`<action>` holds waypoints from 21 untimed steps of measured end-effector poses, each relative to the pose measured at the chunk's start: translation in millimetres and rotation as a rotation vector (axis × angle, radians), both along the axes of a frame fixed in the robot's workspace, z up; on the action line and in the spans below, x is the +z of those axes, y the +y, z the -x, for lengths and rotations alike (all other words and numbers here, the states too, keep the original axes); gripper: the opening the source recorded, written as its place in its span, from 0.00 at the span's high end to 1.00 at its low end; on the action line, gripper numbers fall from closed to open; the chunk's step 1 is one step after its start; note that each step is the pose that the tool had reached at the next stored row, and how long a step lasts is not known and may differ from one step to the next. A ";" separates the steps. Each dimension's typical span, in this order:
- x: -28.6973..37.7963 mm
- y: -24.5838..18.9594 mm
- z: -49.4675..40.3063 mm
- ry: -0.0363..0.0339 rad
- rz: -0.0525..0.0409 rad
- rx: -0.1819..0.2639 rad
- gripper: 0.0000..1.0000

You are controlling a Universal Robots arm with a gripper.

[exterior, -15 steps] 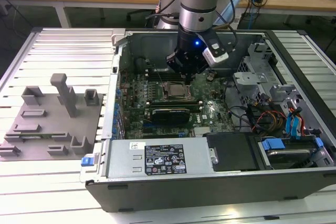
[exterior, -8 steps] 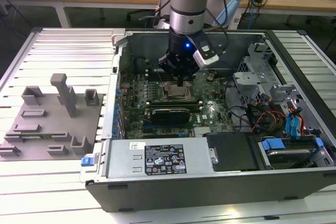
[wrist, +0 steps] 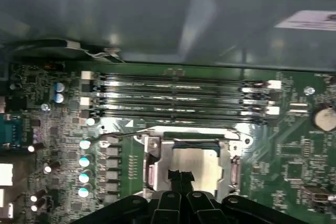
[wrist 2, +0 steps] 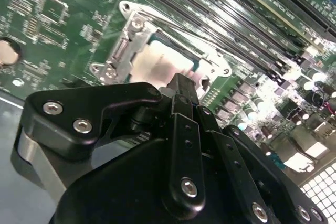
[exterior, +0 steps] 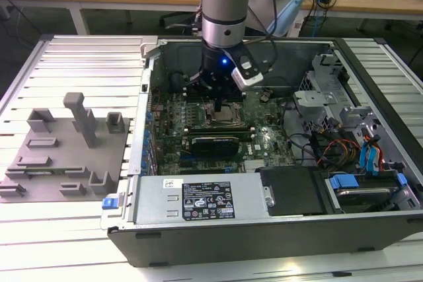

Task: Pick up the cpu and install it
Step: 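Close the cpu cover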

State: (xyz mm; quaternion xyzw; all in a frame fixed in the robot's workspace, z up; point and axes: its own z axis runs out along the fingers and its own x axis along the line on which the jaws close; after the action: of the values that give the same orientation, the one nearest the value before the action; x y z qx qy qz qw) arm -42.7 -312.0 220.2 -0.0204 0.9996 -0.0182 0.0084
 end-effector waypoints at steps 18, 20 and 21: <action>-15.9 0.0 16.9 -0.0047 -0.0068 0.006 0.89; -16.6 -0.1 17.0 -0.0043 -0.0065 0.006 0.89; -16.7 -0.1 17.0 -0.0043 -0.0064 0.006 0.89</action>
State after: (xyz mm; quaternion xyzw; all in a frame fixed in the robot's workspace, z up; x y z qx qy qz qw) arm -59.7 -312.1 203.5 -0.0236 0.9996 -0.0151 0.0107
